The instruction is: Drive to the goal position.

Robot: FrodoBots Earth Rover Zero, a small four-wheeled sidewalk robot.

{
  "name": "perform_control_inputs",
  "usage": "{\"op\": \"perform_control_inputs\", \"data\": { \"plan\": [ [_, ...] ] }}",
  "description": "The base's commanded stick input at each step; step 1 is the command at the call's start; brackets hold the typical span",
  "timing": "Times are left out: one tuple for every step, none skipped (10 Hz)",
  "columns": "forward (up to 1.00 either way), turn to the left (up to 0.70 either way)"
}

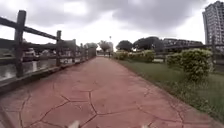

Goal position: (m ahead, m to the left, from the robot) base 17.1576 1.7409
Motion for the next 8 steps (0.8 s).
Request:
{"op": "perform_control_inputs", "data": {
  "plan": [
    [0.7,0.0],
    [0.7,0.0],
    [0.7,0.0],
    [0.7,0.0],
    [0.7,0.0],
    [0.7,0.0],
    [0.7,0.0],
    [0.7,0.0]
  ]
}}
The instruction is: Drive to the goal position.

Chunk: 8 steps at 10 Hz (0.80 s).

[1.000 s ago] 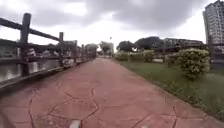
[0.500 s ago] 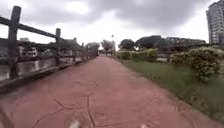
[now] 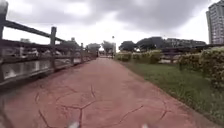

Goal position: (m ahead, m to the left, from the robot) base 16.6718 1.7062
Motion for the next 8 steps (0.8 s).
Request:
{"op": "perform_control_inputs", "data": {
  "plan": [
    [0.7,0.0],
    [0.7,0.0],
    [0.7,0.0],
    [0.7,0.0],
    [0.7,0.0],
    [0.7,0.0],
    [0.7,0.0],
    [0.7,0.0]
  ]
}}
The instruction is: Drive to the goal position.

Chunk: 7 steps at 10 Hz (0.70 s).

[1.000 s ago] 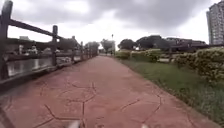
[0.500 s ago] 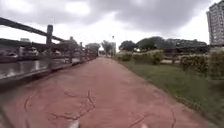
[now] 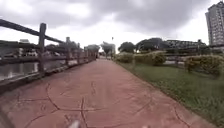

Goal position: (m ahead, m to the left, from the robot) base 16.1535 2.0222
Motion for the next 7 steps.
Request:
{"op": "perform_control_inputs", "data": {
  "plan": [
    [0.7,0.0],
    [0.7,0.0],
    [0.7,0.0],
    [0.7,0.0],
    [0.7,0.0],
    [0.7,0.0],
    [0.7,0.0]
  ]
}}
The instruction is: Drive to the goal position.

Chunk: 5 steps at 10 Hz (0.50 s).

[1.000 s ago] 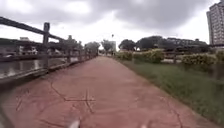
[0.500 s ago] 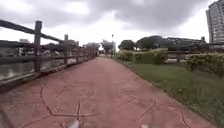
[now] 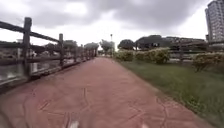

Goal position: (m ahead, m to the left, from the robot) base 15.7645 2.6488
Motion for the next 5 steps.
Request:
{"op": "perform_control_inputs", "data": {
  "plan": [
    [0.7,0.0],
    [0.7,0.0],
    [0.7,0.0],
    [0.7,0.0],
    [0.7,0.0]
  ]
}}
